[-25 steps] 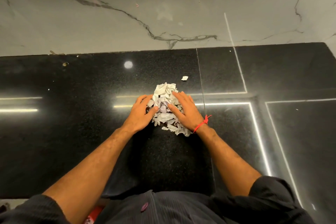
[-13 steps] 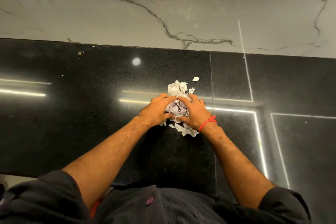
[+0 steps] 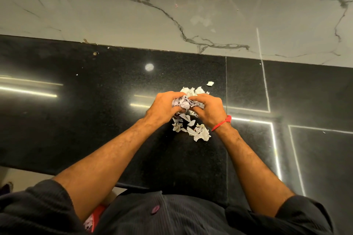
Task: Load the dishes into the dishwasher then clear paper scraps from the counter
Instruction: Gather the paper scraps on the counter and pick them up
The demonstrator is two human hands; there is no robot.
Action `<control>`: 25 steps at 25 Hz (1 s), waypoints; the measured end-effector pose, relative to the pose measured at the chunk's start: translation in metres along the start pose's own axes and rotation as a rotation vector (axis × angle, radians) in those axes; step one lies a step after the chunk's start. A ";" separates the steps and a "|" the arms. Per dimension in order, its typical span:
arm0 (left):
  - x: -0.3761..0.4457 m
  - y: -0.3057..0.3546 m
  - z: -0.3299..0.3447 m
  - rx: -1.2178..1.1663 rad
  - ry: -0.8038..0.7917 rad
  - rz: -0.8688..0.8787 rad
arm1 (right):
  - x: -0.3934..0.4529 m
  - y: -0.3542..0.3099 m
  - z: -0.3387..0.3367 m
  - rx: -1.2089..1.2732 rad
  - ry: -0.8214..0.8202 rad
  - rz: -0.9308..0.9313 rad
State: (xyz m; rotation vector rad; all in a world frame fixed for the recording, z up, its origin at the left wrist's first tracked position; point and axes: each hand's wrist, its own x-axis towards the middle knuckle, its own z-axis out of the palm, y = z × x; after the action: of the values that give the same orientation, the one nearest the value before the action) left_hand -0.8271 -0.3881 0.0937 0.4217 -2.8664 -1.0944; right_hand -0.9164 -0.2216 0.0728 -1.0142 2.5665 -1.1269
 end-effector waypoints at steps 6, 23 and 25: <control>-0.046 -0.011 -0.036 -0.039 0.111 -0.079 | 0.007 -0.040 0.021 0.059 -0.079 -0.133; -0.352 -0.186 -0.145 -0.098 0.574 -0.551 | -0.073 -0.286 0.268 0.146 -0.502 -0.609; -0.397 -0.214 -0.153 -0.126 0.586 -0.587 | -0.098 -0.315 0.306 0.124 -0.529 -0.638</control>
State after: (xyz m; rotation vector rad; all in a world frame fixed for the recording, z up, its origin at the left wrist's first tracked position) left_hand -0.3737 -0.5333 0.0890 1.3682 -2.1859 -0.9742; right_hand -0.5571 -0.4932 0.0672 -1.8688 1.7786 -0.9344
